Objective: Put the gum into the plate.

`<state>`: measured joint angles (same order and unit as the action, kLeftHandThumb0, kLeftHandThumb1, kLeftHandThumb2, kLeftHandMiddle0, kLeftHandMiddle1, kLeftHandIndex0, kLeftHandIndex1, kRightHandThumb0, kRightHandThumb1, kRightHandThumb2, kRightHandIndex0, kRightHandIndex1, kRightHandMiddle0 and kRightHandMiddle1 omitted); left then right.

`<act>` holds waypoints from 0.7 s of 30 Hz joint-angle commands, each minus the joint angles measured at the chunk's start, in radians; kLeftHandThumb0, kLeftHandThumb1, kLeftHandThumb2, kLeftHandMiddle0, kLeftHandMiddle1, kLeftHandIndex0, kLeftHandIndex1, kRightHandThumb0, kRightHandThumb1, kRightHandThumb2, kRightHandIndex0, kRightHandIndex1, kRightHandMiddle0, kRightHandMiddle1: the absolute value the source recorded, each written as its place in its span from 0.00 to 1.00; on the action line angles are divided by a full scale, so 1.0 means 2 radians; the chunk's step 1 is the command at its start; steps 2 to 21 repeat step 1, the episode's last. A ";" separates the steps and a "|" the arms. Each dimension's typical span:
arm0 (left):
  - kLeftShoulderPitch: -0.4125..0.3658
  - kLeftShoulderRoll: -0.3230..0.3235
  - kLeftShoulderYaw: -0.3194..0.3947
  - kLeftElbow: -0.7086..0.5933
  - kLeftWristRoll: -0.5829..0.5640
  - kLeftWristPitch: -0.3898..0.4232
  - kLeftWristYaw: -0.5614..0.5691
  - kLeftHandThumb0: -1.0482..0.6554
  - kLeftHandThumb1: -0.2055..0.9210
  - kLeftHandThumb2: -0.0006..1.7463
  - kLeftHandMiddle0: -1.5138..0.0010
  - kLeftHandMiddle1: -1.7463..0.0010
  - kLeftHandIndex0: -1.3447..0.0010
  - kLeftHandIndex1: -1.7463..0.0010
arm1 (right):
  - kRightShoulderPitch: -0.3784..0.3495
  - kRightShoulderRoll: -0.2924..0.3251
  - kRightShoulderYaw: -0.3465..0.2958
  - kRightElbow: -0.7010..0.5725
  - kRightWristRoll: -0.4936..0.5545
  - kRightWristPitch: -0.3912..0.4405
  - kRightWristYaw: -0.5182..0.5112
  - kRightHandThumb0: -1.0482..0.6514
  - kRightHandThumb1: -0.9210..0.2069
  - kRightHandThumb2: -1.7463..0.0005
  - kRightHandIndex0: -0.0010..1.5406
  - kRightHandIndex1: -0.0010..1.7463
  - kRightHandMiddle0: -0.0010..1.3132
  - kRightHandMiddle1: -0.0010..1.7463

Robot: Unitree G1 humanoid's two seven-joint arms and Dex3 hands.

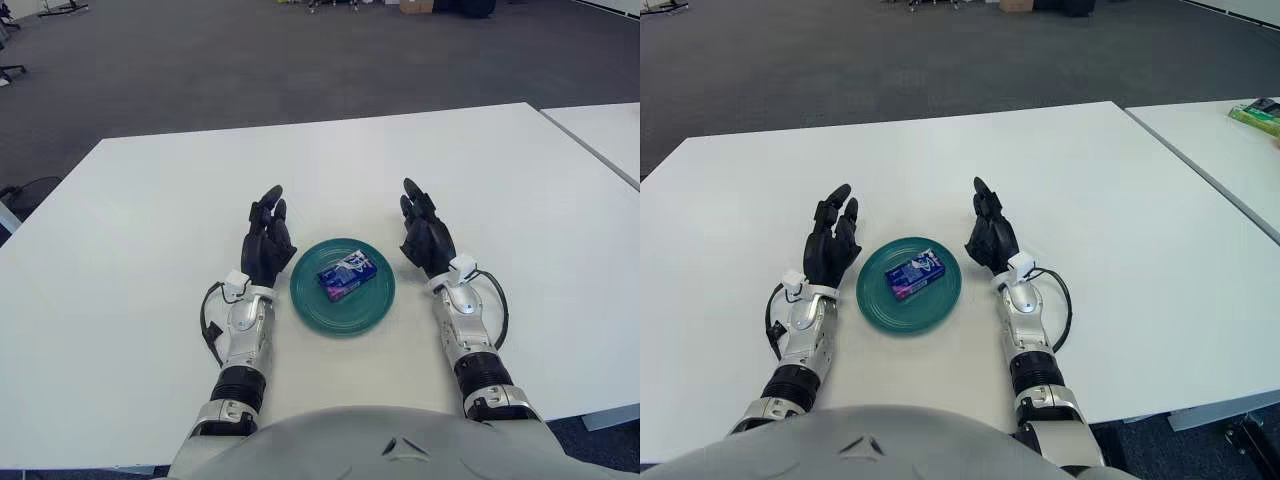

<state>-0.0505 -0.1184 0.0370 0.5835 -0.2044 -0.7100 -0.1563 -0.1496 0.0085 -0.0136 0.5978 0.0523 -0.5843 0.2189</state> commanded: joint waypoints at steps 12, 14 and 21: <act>0.066 -0.030 0.008 0.060 0.005 -0.011 0.014 0.12 1.00 0.48 0.87 1.00 1.00 0.64 | -0.006 -0.021 -0.015 0.110 -0.005 -0.009 -0.006 0.17 0.00 0.37 0.00 0.00 0.00 0.00; 0.066 -0.030 0.008 0.060 0.005 -0.011 0.014 0.12 1.00 0.48 0.87 1.00 1.00 0.64 | -0.006 -0.021 -0.015 0.110 -0.005 -0.009 -0.006 0.17 0.00 0.37 0.00 0.00 0.00 0.00; 0.066 -0.030 0.008 0.060 0.005 -0.011 0.014 0.12 1.00 0.48 0.87 1.00 1.00 0.64 | -0.006 -0.021 -0.015 0.110 -0.005 -0.009 -0.006 0.17 0.00 0.37 0.00 0.00 0.00 0.00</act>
